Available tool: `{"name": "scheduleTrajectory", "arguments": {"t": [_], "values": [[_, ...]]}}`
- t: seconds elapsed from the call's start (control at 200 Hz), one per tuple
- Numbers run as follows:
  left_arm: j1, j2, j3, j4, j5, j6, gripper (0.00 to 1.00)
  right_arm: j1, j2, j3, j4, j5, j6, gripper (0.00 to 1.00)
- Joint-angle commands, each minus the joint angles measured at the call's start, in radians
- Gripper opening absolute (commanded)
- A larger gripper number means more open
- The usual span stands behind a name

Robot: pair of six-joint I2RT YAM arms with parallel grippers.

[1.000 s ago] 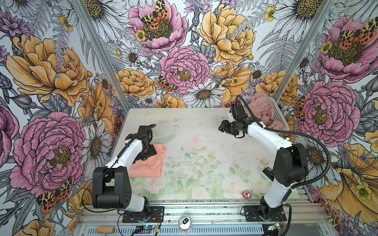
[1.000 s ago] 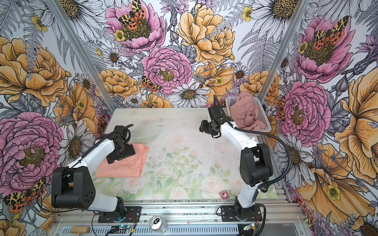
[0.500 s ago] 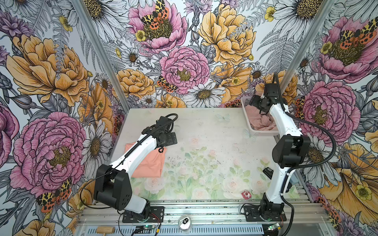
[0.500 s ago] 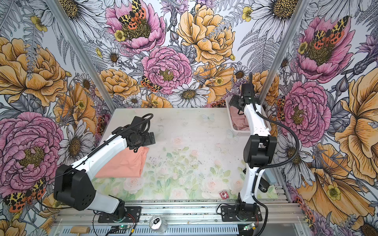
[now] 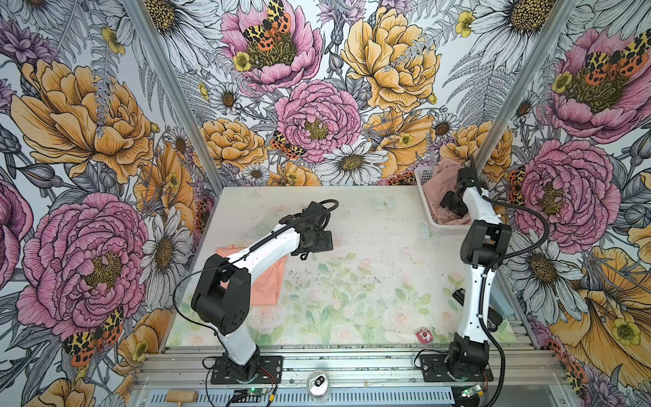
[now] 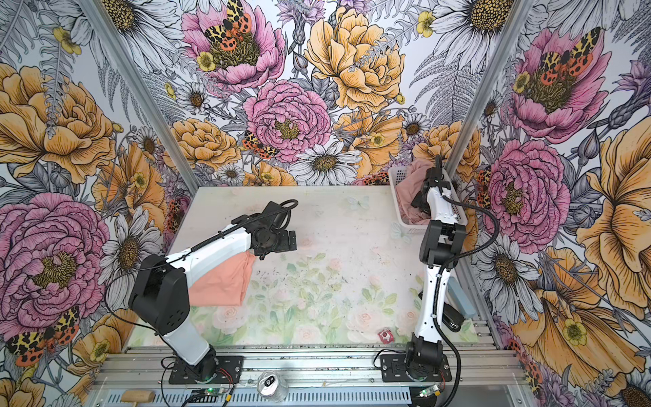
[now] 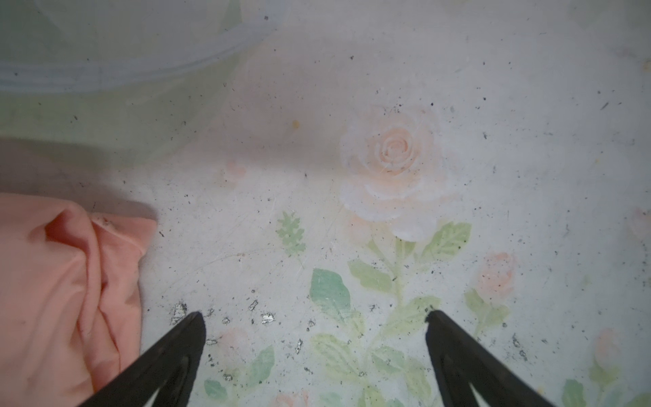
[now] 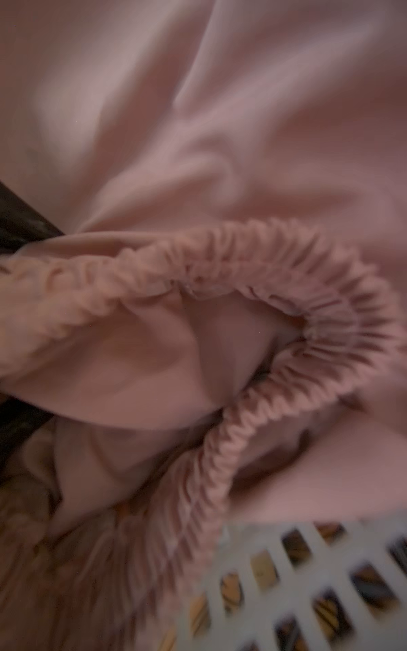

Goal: Fold and stack the mixed laundry pile

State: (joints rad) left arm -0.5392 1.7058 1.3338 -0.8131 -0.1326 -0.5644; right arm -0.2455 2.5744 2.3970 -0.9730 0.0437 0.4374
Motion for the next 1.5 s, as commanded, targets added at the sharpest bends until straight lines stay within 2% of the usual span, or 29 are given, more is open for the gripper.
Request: {"name": "scheduleTrajectory", "arguments": {"t": [0.0,0.095,0.495,0.615,0.801,0.936,1.076,1.291,1.311,1.336,1.396,1.431,1.491], "values": [[0.004,-0.005,0.018,0.022,0.015,-0.011,0.99,0.005,-0.003,0.027,-0.032,-0.072,0.017,0.27],[0.004,-0.025,0.003,0.022,0.005,-0.020,0.99,0.004,-0.048,0.040,-0.027,-0.073,0.026,0.00],[0.009,-0.119,-0.060,0.086,-0.010,-0.046,0.99,0.027,-0.448,0.071,-0.008,-0.093,0.032,0.00],[0.011,-0.159,-0.083,0.113,-0.015,-0.049,0.99,0.068,-0.575,0.049,-0.007,-0.125,0.022,0.00],[0.033,-0.240,-0.127,0.143,-0.018,-0.061,0.99,0.187,-0.745,-0.014,-0.008,-0.181,-0.004,0.00],[0.059,-0.304,-0.161,0.149,-0.021,-0.066,0.99,0.304,-0.854,-0.121,-0.003,-0.205,-0.024,0.00],[0.093,-0.363,-0.196,0.149,-0.021,-0.071,0.99,0.421,-0.946,-0.298,0.018,-0.234,-0.019,0.00],[0.139,-0.436,-0.240,0.149,-0.027,-0.072,0.99,0.545,-1.031,-0.625,0.090,-0.393,0.007,0.00],[0.141,-0.438,-0.244,0.149,-0.027,-0.073,0.99,0.547,-1.031,-0.649,0.087,-0.410,0.003,0.06],[0.143,-0.442,-0.244,0.150,-0.027,-0.073,0.99,0.546,-1.033,-0.681,0.079,-0.412,0.005,0.18],[0.145,-0.440,-0.244,0.149,-0.021,-0.070,0.99,0.535,-1.052,-0.754,0.059,-0.339,0.016,0.39],[0.146,-0.432,-0.240,0.147,-0.012,-0.067,0.99,0.524,-1.073,-0.796,0.060,-0.295,0.029,0.47],[0.138,-0.421,-0.236,0.148,-0.005,-0.067,0.99,0.511,-1.096,-0.855,0.062,-0.242,0.046,0.54]]}}
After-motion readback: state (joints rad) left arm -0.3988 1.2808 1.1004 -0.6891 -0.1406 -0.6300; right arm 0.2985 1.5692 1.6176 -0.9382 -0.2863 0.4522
